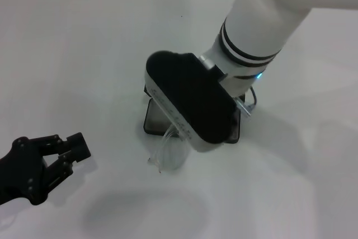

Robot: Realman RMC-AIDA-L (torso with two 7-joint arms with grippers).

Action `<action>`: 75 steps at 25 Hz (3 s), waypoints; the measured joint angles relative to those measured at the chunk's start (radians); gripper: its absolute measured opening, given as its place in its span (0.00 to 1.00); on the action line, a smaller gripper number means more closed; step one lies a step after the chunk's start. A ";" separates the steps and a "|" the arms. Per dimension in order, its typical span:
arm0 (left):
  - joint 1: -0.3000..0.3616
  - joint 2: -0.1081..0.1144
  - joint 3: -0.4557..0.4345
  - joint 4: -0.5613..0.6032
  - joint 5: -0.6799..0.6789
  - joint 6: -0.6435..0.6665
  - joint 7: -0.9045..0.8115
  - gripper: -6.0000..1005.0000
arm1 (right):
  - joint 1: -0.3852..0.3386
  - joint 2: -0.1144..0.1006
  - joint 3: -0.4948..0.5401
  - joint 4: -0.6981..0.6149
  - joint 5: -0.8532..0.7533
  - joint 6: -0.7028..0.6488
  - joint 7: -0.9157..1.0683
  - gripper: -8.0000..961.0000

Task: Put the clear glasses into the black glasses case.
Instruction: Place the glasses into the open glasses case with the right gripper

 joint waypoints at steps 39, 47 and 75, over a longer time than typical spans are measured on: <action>0.012 -0.014 -0.025 -0.011 0.000 0.000 0.019 0.20 | 0.029 0.000 -0.061 0.121 0.069 0.136 -0.313 0.55; 0.010 -0.017 -0.025 -0.012 0.000 0.000 0.018 0.20 | 0.029 0.000 -0.088 0.153 0.079 0.186 -0.331 0.55; 0.016 -0.021 -0.023 -0.022 0.005 0.002 0.025 0.20 | 0.007 0.000 -0.152 0.179 0.124 0.299 -0.350 0.52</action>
